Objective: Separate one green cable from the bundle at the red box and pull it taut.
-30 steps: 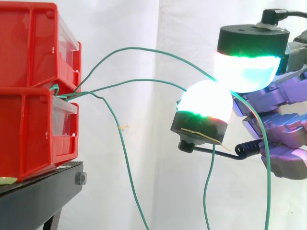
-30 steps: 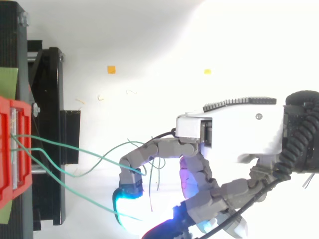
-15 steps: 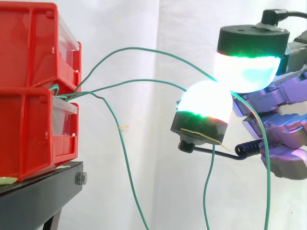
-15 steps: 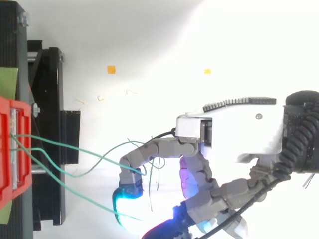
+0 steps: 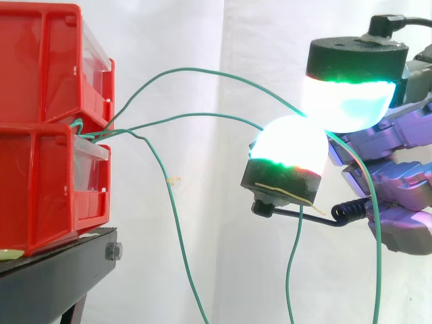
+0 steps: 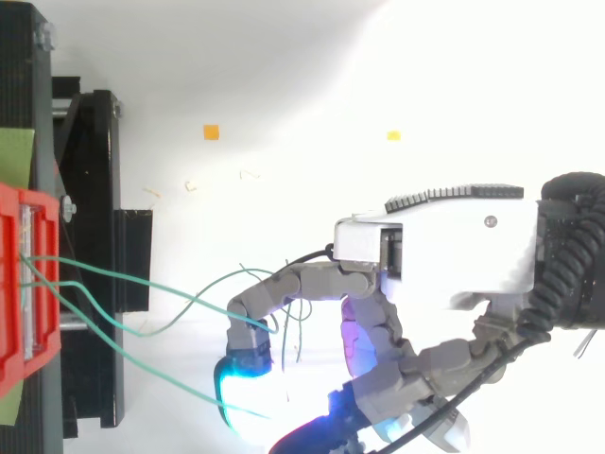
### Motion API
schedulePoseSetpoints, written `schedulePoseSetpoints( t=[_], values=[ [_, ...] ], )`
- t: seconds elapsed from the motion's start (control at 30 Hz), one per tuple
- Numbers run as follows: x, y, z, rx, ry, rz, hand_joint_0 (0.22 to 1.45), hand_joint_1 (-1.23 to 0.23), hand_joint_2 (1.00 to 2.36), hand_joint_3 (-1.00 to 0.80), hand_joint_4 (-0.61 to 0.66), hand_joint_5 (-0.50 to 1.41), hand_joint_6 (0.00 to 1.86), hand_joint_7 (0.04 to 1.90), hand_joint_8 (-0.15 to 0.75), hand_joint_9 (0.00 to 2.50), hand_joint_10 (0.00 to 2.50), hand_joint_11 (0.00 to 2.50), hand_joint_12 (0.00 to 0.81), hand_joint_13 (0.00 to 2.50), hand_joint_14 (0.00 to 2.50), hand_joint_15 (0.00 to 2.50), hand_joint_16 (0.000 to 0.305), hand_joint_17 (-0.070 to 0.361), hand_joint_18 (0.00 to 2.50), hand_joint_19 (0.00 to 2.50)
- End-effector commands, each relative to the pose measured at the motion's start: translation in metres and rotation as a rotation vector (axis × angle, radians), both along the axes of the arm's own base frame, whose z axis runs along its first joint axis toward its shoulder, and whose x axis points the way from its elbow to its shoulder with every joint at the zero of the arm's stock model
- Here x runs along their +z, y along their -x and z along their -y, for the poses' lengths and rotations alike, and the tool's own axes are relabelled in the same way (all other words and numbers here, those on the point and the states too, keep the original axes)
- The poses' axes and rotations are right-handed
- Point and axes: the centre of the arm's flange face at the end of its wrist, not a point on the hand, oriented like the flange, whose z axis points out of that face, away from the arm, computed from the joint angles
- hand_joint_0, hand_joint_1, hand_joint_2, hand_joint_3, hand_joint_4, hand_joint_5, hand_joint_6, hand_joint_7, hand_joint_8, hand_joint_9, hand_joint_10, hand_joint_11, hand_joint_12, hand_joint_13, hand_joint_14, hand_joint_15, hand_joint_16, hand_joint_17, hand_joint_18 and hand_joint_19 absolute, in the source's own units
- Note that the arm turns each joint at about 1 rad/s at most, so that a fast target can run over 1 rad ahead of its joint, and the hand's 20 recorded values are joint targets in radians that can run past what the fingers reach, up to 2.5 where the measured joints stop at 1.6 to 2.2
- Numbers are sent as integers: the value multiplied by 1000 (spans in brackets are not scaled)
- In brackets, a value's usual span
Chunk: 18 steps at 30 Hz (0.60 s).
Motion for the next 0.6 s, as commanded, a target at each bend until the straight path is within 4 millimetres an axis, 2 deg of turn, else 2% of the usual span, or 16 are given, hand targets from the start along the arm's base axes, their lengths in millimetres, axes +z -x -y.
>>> schedulePoseSetpoints(
  t=[0.0, 0.57],
  values=[
    [0, 0, 0, 0, 2, -2, 734, -751, 1019, -147, 79, 121, 506, 1128, 206, 1975, 19, 550, 345, 1558, 22, 669, 45, 102, 1098, 617],
    [-1, 0, 0, 0, 0, -2, 733, -750, 1019, -153, 81, 121, 506, 1133, 199, 1969, 18, 544, 340, 1549, 23, 675, 46, 104, 1073, 626]
  ],
)
